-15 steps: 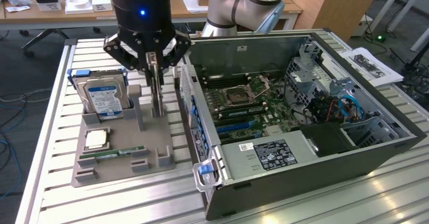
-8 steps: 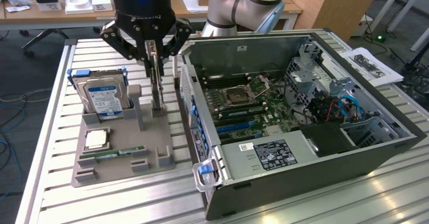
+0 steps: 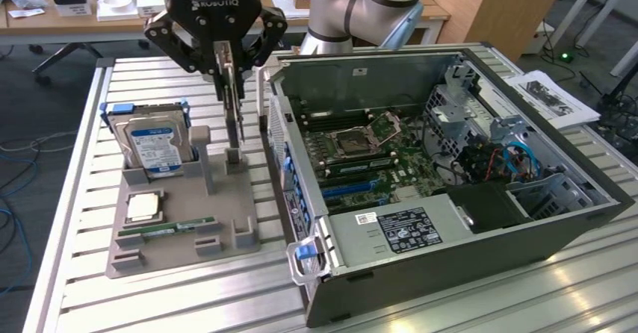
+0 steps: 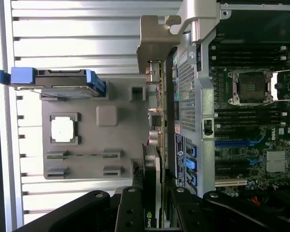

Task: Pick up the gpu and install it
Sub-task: 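Pick up the gpu and move the gpu toward the slot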

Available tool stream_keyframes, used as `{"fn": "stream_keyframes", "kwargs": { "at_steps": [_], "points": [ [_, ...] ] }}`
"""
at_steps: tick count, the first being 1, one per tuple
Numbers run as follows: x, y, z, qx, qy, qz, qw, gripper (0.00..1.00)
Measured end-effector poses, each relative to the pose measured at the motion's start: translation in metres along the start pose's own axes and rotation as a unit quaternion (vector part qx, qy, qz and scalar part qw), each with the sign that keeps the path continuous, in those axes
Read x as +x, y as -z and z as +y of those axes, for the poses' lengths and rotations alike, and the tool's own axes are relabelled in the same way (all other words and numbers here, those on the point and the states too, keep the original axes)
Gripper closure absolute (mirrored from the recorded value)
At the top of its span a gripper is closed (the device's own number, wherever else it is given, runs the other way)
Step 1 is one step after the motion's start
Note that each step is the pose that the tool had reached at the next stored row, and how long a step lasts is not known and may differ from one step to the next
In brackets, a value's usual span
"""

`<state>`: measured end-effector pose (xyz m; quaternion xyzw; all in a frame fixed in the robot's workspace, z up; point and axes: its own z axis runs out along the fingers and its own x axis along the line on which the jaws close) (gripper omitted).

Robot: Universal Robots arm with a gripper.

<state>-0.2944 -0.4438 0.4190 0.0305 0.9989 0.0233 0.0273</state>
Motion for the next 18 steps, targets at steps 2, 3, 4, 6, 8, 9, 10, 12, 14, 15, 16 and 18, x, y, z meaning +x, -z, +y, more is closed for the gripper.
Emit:
{"fn": "stream_keyframes", "kwargs": {
  "at_steps": [2,3,4,6,8,9,10,12,14,15,16,18],
  "points": [
    [-0.0002,0.0032,0.0002,0.0000,0.000,-0.0009,1.0000,0.73],
    [-0.0002,0.0045,0.0002,0.0001,0.000,-0.0012,1.0000,0.73],
    [-0.0003,0.0048,0.0002,0.0001,0.000,-0.0014,1.0000,0.73],
    [-0.0003,0.0048,0.0002,0.0001,0.000,-0.0014,1.0000,0.73],
    [-0.0003,0.0048,0.0003,0.0001,0.000,-0.0014,1.0000,0.73],
    [-0.0003,0.0048,0.0002,0.0001,0.000,-0.0014,1.0000,0.73],
    [-0.0003,0.0048,0.0003,0.0001,0.000,-0.0014,1.0000,0.73],
    [-0.0003,0.0048,0.0003,0.0001,0.000,-0.0014,1.0000,0.73],
    [-0.0010,0.0049,0.0004,0.0002,0.000,-0.0013,1.0000,0.73],
    [-0.0020,0.0049,0.0004,0.0002,0.000,-0.0013,1.0000,0.73],
    [-0.0031,0.0047,0.0004,0.0001,0.000,-0.0013,1.0000,0.73],
    [-0.0062,0.0045,0.0006,0.0001,0.000,-0.0013,1.0000,0.73]
  ]
}}
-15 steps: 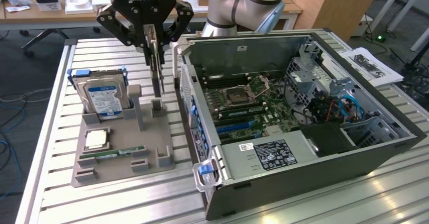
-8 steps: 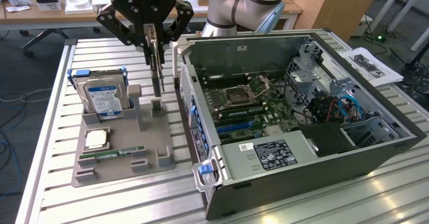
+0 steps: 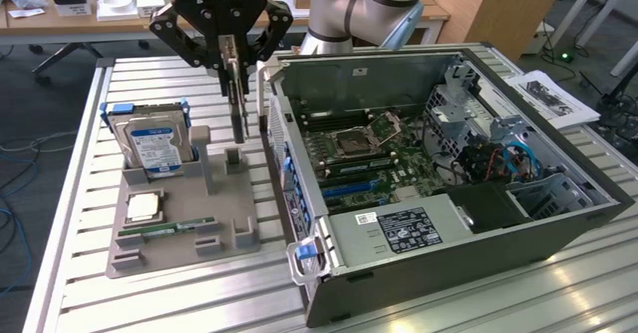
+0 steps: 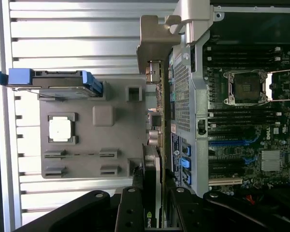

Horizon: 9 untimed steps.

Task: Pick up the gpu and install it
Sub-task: 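Pick up the gpu and move the gpu toward the slot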

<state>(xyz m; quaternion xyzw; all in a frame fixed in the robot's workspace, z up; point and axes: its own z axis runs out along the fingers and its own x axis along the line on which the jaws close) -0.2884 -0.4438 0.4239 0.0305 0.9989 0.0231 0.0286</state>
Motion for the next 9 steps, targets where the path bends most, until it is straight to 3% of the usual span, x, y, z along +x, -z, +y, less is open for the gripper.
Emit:
{"fn": "stream_keyframes", "kwargs": {
  "at_steps": [9],
  "points": [
    [-0.021,-0.0012,0.0012,-0.0010,0.000,0.0001,1.0000,0.73]
  ]
}}
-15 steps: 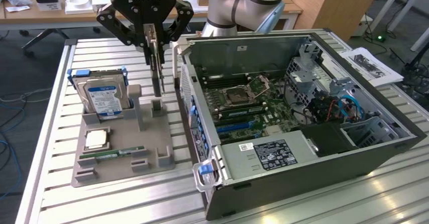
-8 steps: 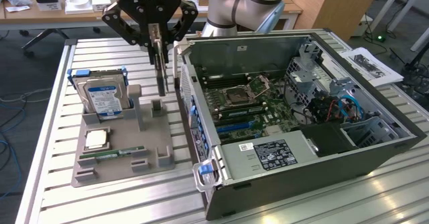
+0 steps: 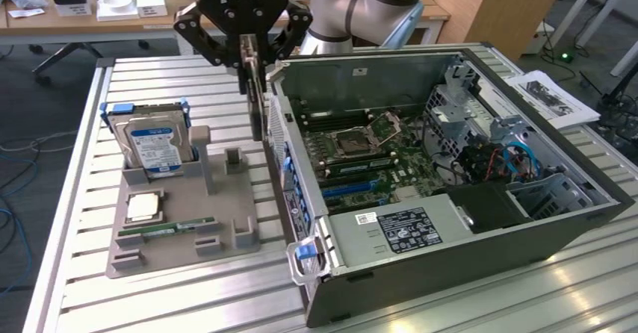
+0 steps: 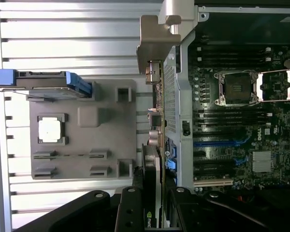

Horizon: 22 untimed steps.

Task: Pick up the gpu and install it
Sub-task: 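Pick up the gpu and move the gpu toward the slot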

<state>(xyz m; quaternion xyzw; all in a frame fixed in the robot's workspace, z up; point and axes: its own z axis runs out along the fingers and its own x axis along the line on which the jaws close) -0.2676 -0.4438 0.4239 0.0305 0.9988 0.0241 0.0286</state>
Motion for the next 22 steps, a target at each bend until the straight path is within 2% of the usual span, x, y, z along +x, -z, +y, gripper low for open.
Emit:
{"fn": "stream_keyframes", "kwargs": {
  "at_steps": [6,22],
  "points": [
    [-0.017,-0.0011,0.0010,-0.0012,0.000,0.0000,1.0000,0.73],
    [-0.072,-0.0042,0.0043,-0.0090,-0.001,0.0005,1.0000,0.73]
  ]
}}
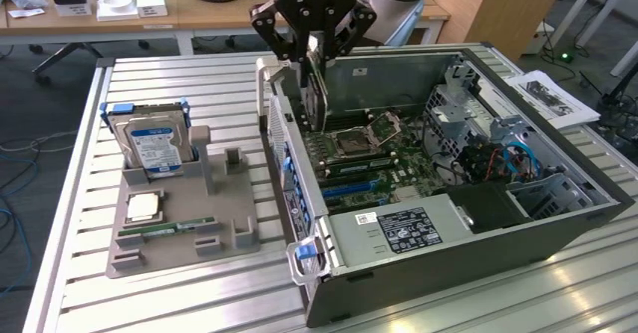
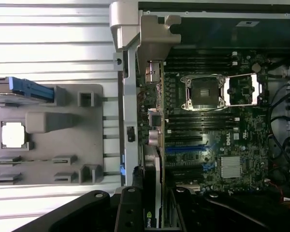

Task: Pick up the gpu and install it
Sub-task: 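Pick up the gpu and move the gpu toward the slot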

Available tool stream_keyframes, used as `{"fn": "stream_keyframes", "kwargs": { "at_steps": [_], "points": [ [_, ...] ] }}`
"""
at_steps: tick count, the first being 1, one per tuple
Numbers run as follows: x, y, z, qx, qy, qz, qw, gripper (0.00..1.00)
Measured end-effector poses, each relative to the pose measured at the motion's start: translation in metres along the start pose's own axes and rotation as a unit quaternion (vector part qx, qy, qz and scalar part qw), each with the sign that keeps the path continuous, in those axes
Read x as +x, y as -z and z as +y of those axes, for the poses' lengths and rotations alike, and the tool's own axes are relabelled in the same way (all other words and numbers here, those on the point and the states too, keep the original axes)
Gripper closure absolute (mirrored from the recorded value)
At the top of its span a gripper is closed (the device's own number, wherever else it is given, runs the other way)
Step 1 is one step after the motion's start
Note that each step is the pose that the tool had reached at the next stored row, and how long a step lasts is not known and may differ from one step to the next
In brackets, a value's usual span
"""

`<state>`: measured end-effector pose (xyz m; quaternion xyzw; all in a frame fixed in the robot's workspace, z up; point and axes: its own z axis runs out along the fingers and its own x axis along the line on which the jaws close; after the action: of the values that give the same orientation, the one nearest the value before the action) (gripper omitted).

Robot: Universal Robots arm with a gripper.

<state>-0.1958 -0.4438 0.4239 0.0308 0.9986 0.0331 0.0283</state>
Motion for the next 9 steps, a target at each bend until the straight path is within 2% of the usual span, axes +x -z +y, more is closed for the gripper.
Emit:
{"fn": "stream_keyframes", "kwargs": {
  "at_steps": [9],
  "points": [
    [-0.032,-0.0019,0.0019,-0.0021,0.000,0.0001,1.0000,0.73]
  ]
}}
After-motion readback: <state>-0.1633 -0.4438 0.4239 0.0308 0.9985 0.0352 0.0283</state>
